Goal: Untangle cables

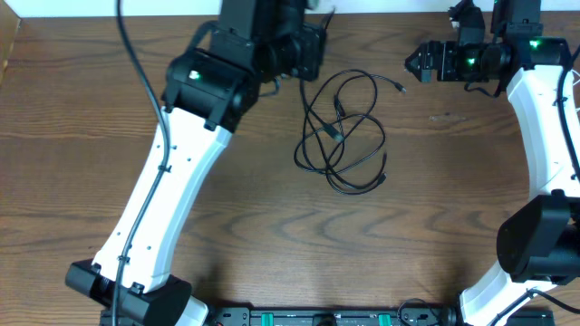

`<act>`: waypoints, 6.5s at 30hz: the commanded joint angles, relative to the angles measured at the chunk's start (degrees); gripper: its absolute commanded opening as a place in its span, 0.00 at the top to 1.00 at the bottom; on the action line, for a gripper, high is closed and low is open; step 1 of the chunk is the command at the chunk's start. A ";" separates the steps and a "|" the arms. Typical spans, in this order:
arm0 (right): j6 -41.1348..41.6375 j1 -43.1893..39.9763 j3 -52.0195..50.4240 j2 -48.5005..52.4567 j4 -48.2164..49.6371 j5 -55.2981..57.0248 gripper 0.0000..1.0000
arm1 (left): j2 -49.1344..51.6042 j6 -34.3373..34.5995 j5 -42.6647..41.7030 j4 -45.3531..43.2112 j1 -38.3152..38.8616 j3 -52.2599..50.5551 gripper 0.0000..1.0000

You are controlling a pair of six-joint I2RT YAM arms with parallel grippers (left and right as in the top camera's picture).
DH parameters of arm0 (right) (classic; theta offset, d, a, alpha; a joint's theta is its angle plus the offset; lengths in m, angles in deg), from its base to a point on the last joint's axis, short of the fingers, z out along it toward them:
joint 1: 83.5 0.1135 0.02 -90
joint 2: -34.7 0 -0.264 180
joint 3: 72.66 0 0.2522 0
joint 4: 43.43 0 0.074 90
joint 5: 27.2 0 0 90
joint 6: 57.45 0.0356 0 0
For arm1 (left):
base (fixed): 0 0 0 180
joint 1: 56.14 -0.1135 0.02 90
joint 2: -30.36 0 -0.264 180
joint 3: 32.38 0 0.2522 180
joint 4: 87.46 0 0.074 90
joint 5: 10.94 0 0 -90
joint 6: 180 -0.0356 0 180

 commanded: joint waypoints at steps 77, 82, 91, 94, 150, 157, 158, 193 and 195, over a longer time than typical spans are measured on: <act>15.13 25.64 40.09 25.27 -20.22 11.32 0.82 | -14.53 5.29 27.85 13.16 -8.55 0.00 0.92; 17.64 27.74 33.07 25.70 -18.32 11.32 0.58 | -14.56 5.31 27.85 12.76 -8.66 0.00 0.92; 17.35 29.09 14.38 25.70 -5.64 2.36 0.44 | -14.56 5.33 27.80 13.07 -8.63 0.00 0.92; 15.93 27.89 8.09 25.70 1.38 -3.30 0.39 | -14.53 5.73 27.80 13.81 -8.63 0.00 0.92; 13.99 17.05 6.32 6.86 -1.22 7.78 0.95 | 1.86 14.29 27.10 21.73 -8.63 -1.49 0.92; 14.03 18.12 6.01 11.76 -0.15 9.29 0.64 | 1.84 14.27 27.10 21.70 -8.63 -1.46 0.92; 14.03 18.32 6.01 12.81 0.57 9.31 0.60 | 1.86 14.29 27.10 21.70 -8.63 -1.49 0.92; 20.11 18.40 6.10 20.26 13.35 -0.50 0.99 | 1.86 14.25 27.12 21.79 -8.63 -1.46 0.92; 18.10 16.57 6.10 15.93 12.00 -1.75 0.99 | 1.86 14.25 27.12 21.77 -8.63 -1.49 0.92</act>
